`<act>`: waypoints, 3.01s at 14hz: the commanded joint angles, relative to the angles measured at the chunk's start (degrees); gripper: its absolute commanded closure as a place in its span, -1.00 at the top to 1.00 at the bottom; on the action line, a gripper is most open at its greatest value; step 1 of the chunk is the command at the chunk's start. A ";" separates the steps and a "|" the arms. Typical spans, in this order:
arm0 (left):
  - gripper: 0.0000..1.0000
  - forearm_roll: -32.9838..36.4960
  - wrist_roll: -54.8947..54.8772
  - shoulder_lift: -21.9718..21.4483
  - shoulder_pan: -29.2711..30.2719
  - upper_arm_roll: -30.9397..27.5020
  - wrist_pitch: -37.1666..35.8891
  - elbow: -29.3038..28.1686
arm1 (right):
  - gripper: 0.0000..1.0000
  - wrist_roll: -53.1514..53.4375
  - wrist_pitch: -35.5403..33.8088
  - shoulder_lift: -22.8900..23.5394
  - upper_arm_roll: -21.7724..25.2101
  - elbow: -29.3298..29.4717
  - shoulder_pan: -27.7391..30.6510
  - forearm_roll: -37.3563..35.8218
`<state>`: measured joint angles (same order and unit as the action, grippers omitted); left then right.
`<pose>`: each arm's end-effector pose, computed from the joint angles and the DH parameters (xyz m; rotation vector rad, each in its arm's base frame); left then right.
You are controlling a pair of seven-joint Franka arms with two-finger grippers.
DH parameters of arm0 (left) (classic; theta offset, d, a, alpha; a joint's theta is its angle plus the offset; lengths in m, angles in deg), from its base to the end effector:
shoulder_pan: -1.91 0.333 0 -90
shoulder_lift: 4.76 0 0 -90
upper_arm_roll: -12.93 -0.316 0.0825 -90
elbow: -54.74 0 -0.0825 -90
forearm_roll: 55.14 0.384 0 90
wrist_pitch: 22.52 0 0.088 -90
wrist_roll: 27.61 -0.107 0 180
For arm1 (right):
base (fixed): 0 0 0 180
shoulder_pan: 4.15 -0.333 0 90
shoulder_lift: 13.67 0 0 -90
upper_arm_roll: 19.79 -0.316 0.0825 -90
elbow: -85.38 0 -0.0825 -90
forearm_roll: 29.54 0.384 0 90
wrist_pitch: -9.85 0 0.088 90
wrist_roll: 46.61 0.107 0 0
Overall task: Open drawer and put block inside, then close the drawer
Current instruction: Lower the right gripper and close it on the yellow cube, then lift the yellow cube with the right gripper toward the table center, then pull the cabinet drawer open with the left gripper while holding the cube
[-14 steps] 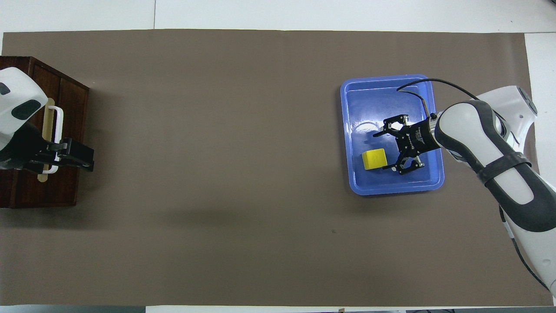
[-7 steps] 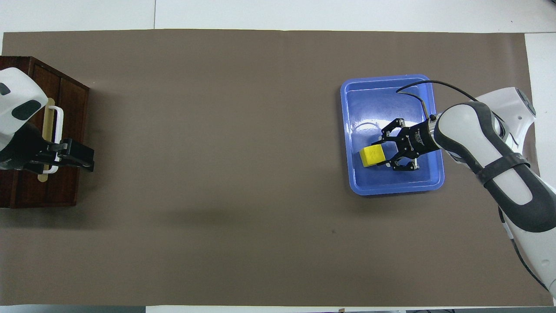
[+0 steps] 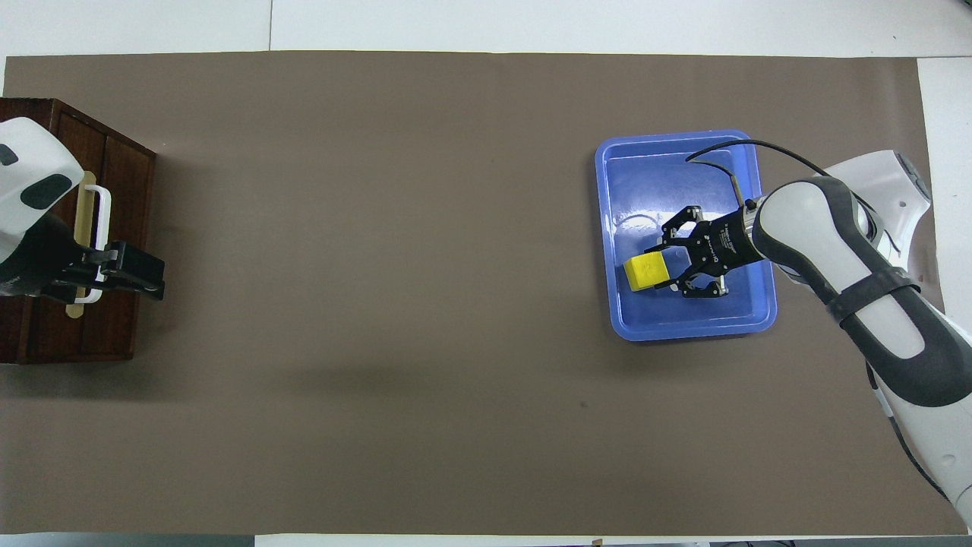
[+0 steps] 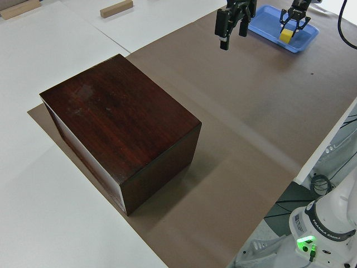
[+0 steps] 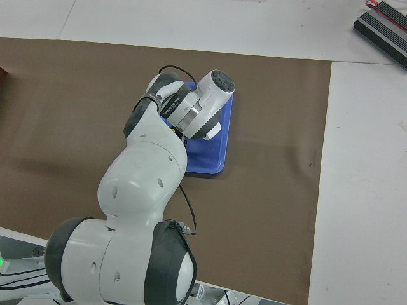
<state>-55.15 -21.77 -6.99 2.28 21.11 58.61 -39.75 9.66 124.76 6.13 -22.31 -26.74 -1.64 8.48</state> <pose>0.5178 -0.0725 0.5971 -3.0983 0.0523 0.2994 0.5870 0.0362 0.2894 -2.0857 1.6903 0.7225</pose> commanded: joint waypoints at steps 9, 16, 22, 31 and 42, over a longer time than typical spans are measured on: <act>1.00 0.10 -0.21 -1.29 0.51 0.26 -0.27 -1.05 | -1.00 19.20 -3.37 -1.79 -0.29 16.31 -10.49 0.56; 1.00 0.10 -0.21 -1.29 0.51 0.26 -0.27 -1.05 | -1.00 37.14 2.59 -1.52 -0.29 21.60 -22.79 0.65; 1.00 0.10 -0.21 -1.29 0.51 0.26 -0.27 -1.05 | -1.00 44.62 9.64 -1.26 -0.21 21.60 -29.92 -0.06; 1.00 0.01 0.57 -2.25 -0.73 0.79 0.16 -1.48 | -1.00 48.14 7.97 -1.35 -0.29 21.86 -30.89 1.00; 1.00 -0.53 29.95 -0.68 -1.53 0.52 16.33 -8.33 | -1.00 48.76 6.65 -1.35 -0.38 22.03 -31.42 1.09</act>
<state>-56.35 20.13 -6.81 -1.83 22.32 72.06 -44.66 57.31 133.19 4.40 -22.85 -6.00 -33.09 8.48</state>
